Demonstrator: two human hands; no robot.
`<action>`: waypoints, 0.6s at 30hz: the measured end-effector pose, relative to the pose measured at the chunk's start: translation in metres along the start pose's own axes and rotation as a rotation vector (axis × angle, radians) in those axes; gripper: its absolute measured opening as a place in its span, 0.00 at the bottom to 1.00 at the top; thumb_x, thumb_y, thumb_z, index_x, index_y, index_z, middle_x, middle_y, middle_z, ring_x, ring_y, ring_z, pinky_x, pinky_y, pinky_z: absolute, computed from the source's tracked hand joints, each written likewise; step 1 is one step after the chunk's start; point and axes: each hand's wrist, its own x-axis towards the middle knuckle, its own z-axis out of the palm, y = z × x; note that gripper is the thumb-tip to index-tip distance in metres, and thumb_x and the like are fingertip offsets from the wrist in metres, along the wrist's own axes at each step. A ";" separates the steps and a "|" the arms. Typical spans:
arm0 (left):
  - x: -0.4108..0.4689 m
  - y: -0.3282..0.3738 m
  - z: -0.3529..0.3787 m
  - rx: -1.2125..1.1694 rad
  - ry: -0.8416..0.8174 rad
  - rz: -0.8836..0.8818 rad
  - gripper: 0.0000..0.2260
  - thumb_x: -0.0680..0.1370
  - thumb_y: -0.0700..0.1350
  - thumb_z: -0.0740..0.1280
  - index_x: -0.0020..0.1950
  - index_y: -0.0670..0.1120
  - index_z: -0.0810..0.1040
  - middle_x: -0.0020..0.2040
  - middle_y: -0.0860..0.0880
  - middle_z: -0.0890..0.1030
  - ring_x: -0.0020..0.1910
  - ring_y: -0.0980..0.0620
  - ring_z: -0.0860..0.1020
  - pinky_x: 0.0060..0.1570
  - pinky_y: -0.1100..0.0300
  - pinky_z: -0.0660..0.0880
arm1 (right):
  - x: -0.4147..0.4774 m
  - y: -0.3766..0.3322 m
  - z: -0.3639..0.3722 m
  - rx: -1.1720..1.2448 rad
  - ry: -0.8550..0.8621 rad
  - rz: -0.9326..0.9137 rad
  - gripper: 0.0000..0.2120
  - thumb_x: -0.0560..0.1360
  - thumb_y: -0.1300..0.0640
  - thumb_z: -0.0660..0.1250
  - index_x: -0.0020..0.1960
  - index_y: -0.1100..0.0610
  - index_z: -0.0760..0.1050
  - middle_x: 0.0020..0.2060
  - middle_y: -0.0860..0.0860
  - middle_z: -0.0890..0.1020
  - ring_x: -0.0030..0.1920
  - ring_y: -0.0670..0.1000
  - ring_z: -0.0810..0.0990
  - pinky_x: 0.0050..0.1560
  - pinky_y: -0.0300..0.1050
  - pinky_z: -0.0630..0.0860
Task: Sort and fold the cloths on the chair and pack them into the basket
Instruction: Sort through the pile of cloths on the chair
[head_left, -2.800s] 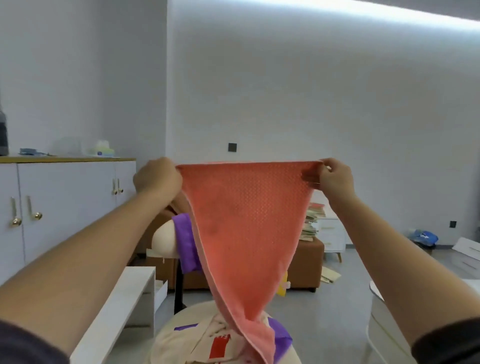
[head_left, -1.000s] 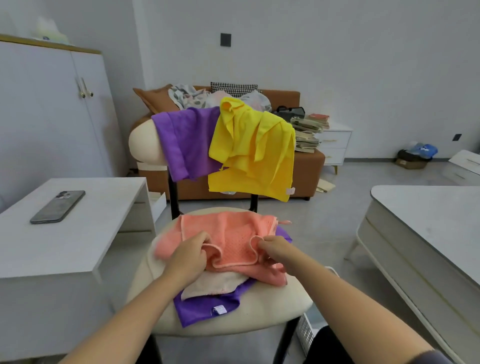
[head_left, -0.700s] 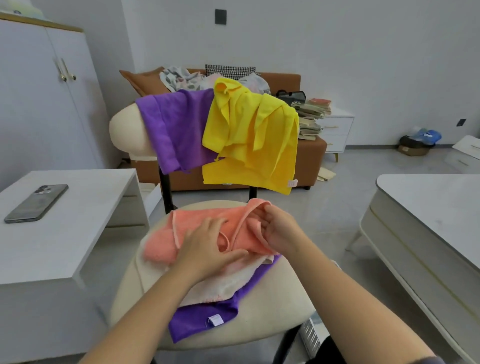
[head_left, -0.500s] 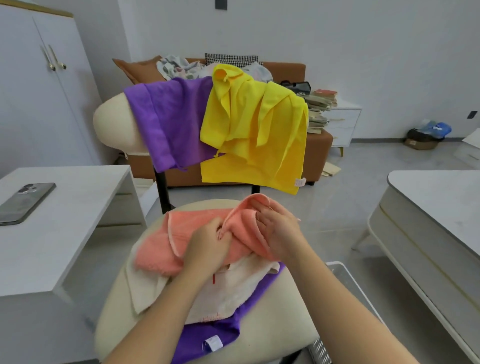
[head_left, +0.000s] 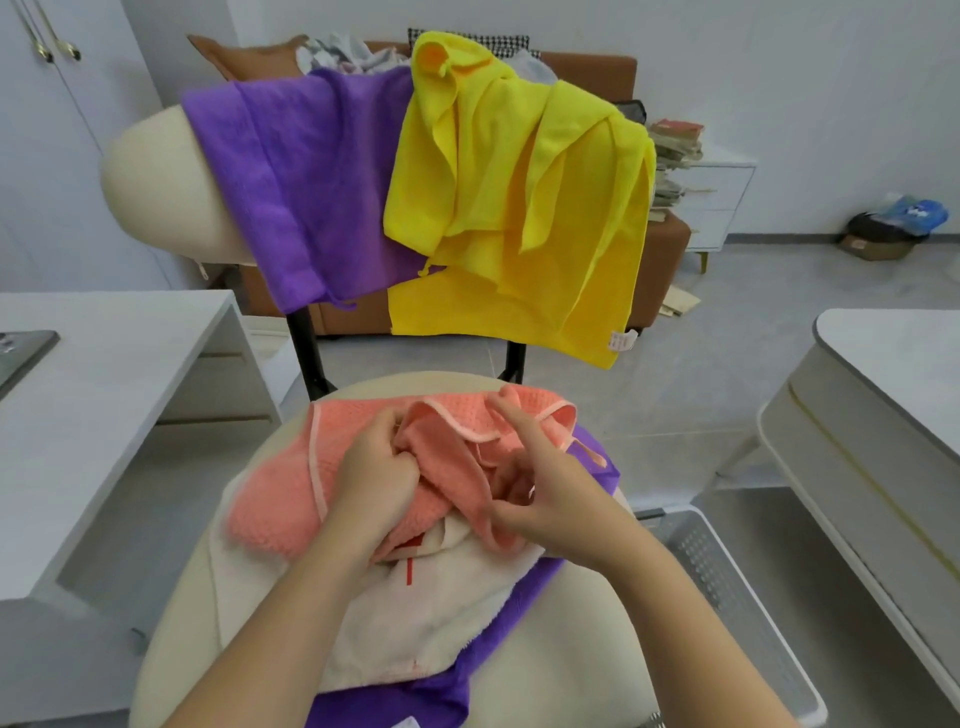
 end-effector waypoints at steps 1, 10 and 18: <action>0.000 0.001 0.001 -0.028 -0.007 0.006 0.17 0.74 0.32 0.57 0.45 0.54 0.75 0.44 0.54 0.79 0.45 0.54 0.75 0.45 0.57 0.71 | 0.000 -0.001 0.002 0.012 -0.019 -0.019 0.41 0.71 0.61 0.68 0.72 0.34 0.52 0.39 0.49 0.79 0.38 0.47 0.77 0.41 0.42 0.78; 0.036 0.000 0.002 -0.192 -0.070 -0.340 0.16 0.81 0.49 0.56 0.61 0.42 0.76 0.62 0.42 0.76 0.63 0.42 0.72 0.63 0.53 0.65 | 0.004 0.004 0.006 -0.395 0.044 -0.339 0.43 0.72 0.65 0.62 0.73 0.31 0.48 0.58 0.43 0.78 0.51 0.45 0.75 0.51 0.46 0.75; 0.024 -0.003 -0.006 -0.286 -0.058 -0.323 0.20 0.78 0.63 0.55 0.52 0.51 0.79 0.49 0.50 0.80 0.50 0.50 0.76 0.54 0.54 0.71 | 0.016 0.007 0.025 -0.300 0.199 -0.478 0.11 0.70 0.64 0.65 0.47 0.52 0.81 0.41 0.45 0.78 0.44 0.45 0.76 0.43 0.39 0.73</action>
